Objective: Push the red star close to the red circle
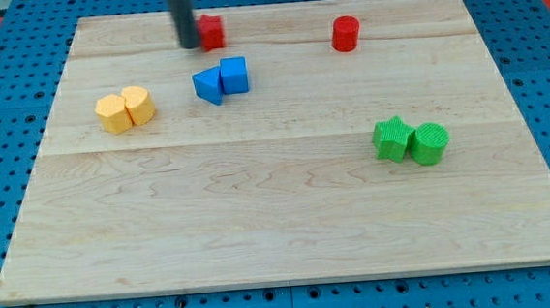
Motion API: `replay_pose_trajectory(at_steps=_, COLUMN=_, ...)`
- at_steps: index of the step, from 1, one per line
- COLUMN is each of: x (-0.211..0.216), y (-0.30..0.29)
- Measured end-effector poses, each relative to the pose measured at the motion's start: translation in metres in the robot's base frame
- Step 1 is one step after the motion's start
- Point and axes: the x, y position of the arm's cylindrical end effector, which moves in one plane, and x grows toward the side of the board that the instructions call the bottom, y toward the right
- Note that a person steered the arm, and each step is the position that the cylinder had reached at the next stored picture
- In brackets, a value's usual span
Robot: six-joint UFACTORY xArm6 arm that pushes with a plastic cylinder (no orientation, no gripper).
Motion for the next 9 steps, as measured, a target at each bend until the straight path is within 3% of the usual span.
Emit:
replay_pose_trajectory(at_steps=2, x=-0.028, y=-0.040)
replay_pose_trajectory(at_steps=4, x=-0.012, y=0.070)
replay_pose_trajectory(at_steps=5, x=-0.027, y=0.022)
replay_pose_trajectory(at_steps=6, x=-0.057, y=0.022)
replay_pose_trajectory(at_steps=8, x=-0.036, y=0.132)
replay_pose_trajectory(at_steps=9, x=-0.041, y=0.098)
